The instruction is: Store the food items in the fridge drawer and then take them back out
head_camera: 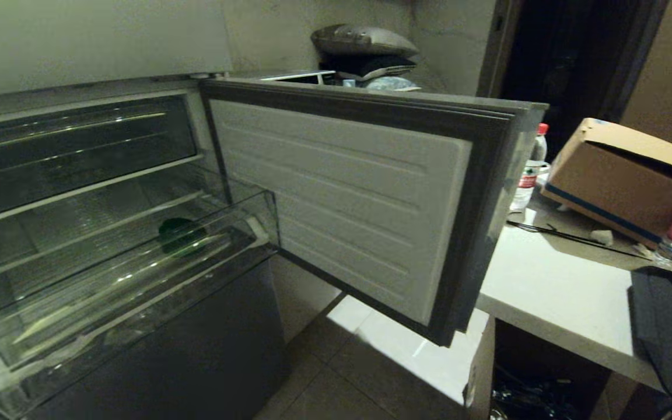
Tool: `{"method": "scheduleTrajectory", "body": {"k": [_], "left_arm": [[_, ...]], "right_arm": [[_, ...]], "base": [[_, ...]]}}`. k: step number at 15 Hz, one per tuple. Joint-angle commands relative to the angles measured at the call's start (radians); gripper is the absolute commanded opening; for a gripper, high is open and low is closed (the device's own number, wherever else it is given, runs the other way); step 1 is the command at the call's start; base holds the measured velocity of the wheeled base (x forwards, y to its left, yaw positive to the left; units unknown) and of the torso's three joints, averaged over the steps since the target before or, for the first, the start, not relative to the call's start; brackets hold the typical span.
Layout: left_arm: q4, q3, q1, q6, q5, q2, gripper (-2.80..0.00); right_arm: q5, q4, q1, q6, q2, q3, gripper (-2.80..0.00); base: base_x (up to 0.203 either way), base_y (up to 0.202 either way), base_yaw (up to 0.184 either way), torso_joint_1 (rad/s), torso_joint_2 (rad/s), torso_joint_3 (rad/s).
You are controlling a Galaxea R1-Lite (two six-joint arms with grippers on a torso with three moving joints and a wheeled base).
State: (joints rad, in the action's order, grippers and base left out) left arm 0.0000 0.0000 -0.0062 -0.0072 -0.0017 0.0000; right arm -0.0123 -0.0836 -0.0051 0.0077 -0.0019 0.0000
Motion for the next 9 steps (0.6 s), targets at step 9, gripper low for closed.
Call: {"method": "scheduleTrajectory", "body": {"k": [9], "left_arm": [[0.0,0.0,0.0,0.0,0.0,0.001,-2.8]], "right_arm": [[0.0,-0.001,-0.001,-0.003,0.002,0.031,-2.8]], "base": [[0.0,-0.009,0.177,0.005,0.0,0.003]]}}
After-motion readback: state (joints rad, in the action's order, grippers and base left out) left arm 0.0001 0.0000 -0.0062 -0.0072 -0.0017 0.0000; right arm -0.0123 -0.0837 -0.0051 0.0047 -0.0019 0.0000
